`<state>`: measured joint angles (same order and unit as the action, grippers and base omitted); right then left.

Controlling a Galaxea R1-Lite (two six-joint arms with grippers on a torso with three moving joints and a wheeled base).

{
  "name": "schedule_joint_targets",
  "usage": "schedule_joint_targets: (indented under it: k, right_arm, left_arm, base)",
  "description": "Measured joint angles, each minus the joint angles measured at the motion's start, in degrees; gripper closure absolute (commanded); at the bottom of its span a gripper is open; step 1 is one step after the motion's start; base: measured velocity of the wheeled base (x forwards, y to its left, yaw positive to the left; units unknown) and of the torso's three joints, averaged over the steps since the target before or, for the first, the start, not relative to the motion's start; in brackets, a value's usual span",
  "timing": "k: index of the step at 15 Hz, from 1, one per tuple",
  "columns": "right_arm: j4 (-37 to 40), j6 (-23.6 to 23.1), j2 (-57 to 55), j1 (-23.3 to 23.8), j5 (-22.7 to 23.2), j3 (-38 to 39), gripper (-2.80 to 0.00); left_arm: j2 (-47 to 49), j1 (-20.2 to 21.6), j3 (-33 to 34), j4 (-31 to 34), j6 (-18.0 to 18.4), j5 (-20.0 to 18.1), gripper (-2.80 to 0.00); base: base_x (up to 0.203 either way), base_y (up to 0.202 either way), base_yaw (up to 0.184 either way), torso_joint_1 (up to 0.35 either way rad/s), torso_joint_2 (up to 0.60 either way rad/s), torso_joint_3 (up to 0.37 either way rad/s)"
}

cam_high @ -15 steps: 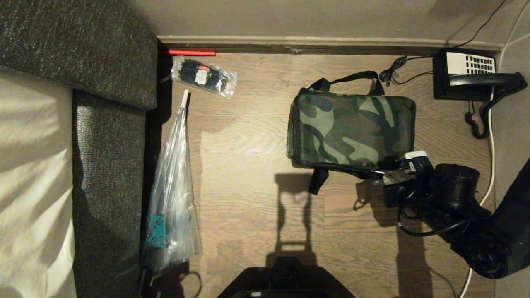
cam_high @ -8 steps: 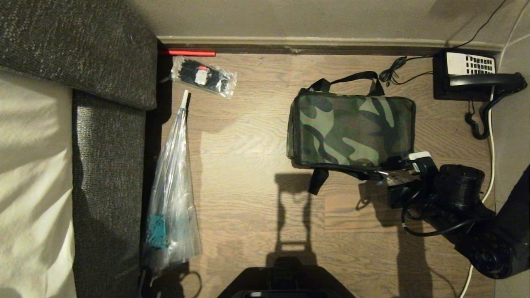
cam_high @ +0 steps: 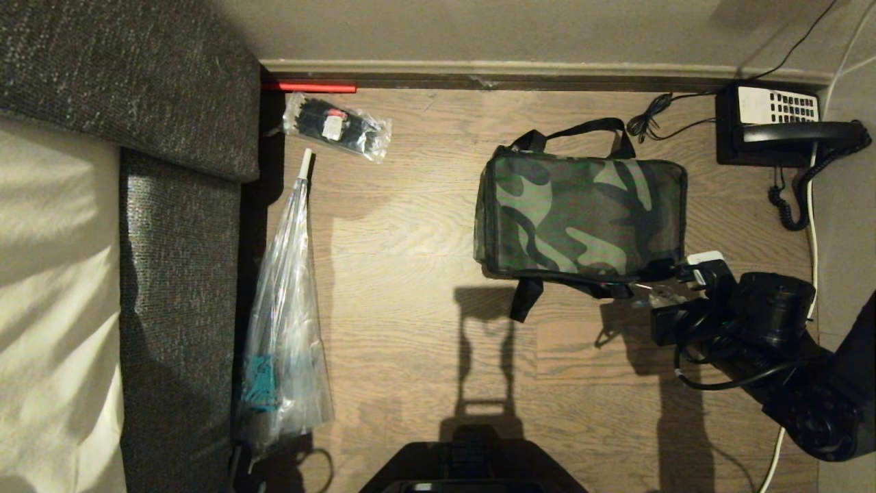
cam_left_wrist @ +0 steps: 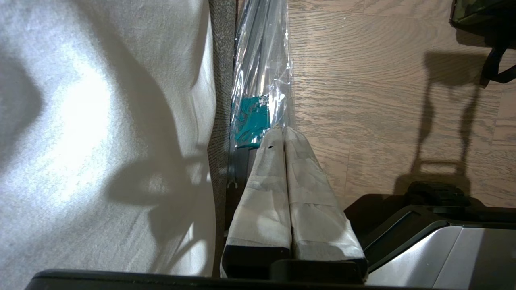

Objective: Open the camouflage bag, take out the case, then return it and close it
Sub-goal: Open the top of the storage box

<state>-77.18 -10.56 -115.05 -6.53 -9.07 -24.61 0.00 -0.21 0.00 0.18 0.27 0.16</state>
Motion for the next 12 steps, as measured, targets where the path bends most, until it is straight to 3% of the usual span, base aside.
schedule_joint_targets:
  k: [12]
  right_arm:
    - [1.02, -1.14, 0.69, 5.33, 1.91, 0.26, 0.00]
  left_arm:
    - [0.00, 0.05, 0.00, 0.00, 0.00, -0.02, 0.00]
  base:
    - [0.000, 0.000, 0.000, 0.000, 0.00, 0.000]
